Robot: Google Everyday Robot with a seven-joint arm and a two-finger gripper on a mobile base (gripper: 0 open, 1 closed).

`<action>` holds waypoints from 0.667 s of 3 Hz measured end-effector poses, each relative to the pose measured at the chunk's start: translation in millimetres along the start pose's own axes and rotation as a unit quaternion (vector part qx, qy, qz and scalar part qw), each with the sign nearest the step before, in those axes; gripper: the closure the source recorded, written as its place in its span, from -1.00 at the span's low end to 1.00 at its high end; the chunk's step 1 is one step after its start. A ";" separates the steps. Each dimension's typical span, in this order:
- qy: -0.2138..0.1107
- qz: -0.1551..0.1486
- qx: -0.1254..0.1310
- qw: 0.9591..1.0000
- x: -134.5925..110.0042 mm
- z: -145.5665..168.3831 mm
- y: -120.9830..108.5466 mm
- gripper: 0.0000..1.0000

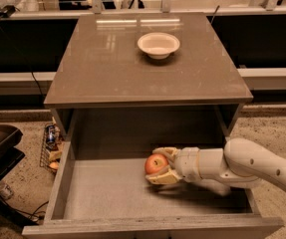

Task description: Pick apple from top drawer and place on counter

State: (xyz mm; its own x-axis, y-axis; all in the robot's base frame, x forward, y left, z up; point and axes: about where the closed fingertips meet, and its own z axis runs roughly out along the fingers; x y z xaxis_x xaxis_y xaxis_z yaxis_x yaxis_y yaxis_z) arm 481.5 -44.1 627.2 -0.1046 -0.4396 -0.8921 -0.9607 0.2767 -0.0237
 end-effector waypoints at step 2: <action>-0.001 -0.001 -0.003 1.000 -1.0 2.3 1.4 1.00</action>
Offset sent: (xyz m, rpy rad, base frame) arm -0.0004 0.0017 -0.0001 0.0008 0.0005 0.0033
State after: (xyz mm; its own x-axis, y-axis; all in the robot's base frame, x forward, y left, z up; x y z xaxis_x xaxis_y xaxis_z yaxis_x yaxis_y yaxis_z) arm 480.8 -41.3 627.0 -0.1029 -0.4389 -0.8926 -0.9622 0.2713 -0.0225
